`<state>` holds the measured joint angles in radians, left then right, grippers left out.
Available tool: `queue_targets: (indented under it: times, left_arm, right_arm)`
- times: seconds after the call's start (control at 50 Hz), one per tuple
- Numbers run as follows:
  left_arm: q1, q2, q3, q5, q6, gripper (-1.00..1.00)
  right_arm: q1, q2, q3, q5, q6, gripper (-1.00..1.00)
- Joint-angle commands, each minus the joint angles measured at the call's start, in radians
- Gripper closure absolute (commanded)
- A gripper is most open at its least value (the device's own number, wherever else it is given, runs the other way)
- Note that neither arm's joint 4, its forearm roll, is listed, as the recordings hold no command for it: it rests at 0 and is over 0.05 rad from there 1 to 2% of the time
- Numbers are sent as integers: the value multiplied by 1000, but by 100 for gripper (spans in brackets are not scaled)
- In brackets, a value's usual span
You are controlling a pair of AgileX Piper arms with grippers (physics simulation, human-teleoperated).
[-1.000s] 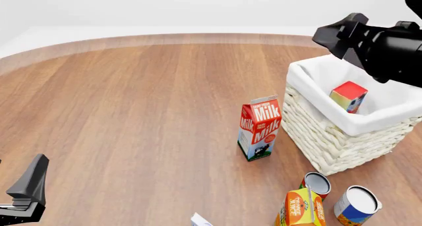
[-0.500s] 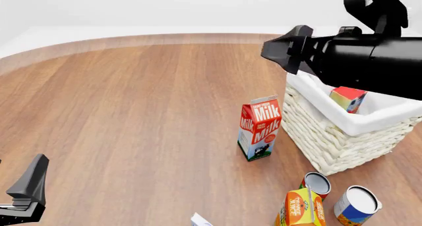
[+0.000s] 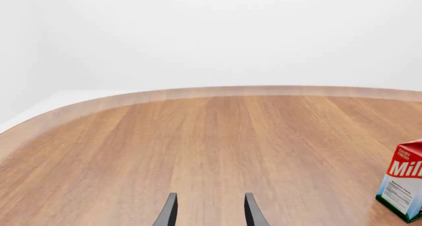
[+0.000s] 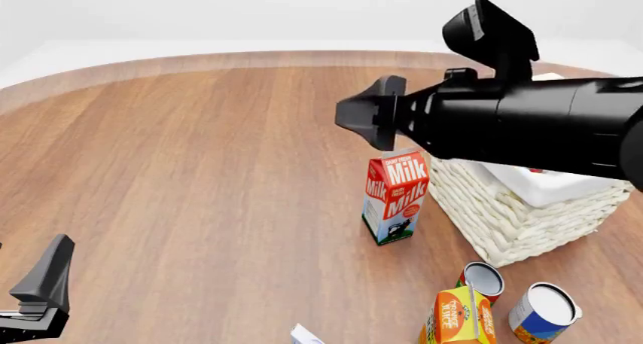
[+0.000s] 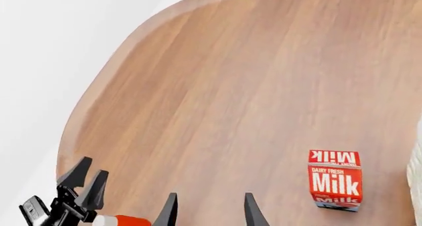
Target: Pick up the cream cheese box and the butter, and put them in the basket.
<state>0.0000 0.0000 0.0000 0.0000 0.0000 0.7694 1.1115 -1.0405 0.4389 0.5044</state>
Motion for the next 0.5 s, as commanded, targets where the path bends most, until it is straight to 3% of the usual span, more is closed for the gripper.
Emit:
queue_targets:
  times: [0.02, 0.5]
  left_arm:
    - [0, 0, 0, 0, 0, -100]
    - [0, 0, 0, 0, 0, -100]
  right_arm:
    - [76, 29, -16, 15, -10, -100]
    - [166, 117, -82, 127, -33, -100]
